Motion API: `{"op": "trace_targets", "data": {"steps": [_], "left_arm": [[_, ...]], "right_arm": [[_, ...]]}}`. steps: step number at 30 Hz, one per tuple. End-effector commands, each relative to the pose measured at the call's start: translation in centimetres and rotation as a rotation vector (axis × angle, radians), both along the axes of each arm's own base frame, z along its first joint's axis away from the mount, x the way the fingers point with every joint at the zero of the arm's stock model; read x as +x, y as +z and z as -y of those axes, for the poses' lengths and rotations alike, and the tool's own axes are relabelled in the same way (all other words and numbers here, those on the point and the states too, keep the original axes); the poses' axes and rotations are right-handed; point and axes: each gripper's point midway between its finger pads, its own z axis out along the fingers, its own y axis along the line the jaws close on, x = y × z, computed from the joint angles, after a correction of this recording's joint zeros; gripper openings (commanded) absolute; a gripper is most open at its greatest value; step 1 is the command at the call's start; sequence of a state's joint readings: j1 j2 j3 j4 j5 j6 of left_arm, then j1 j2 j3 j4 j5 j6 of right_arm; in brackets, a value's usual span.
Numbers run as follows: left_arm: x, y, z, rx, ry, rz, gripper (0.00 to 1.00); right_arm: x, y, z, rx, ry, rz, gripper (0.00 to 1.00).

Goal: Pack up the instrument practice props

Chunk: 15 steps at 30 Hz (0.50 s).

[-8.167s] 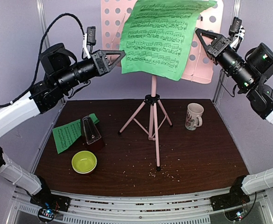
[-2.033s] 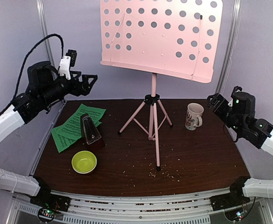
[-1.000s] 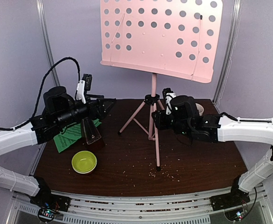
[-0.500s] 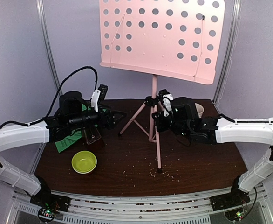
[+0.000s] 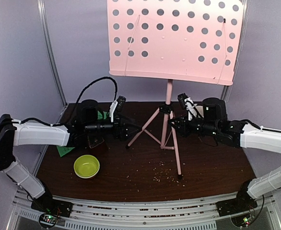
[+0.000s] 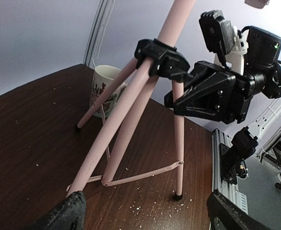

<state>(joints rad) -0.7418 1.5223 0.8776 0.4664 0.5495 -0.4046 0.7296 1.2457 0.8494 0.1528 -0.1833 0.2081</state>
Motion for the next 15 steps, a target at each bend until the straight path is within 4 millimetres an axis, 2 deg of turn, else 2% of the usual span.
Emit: {"op": "trace_targets", "data": {"steps": [1,11,15], "left_arm": [[-0.3,2.3,2.0,-0.081,-0.081,0.056,0.91],[3.4,-0.2,4.1,0.039,-0.027,0.085,0.91],[3.7,-1.0,5.6,0.054,-0.092,0.088,0.89]], "right_arm": [[-1.1,1.4,-0.5,0.061,0.127,0.014,0.0],[-1.1,1.3,-0.3,0.076,0.18,0.007,0.0],[-1.2,1.2,-0.6,0.083,0.209,0.009,0.0]]}}
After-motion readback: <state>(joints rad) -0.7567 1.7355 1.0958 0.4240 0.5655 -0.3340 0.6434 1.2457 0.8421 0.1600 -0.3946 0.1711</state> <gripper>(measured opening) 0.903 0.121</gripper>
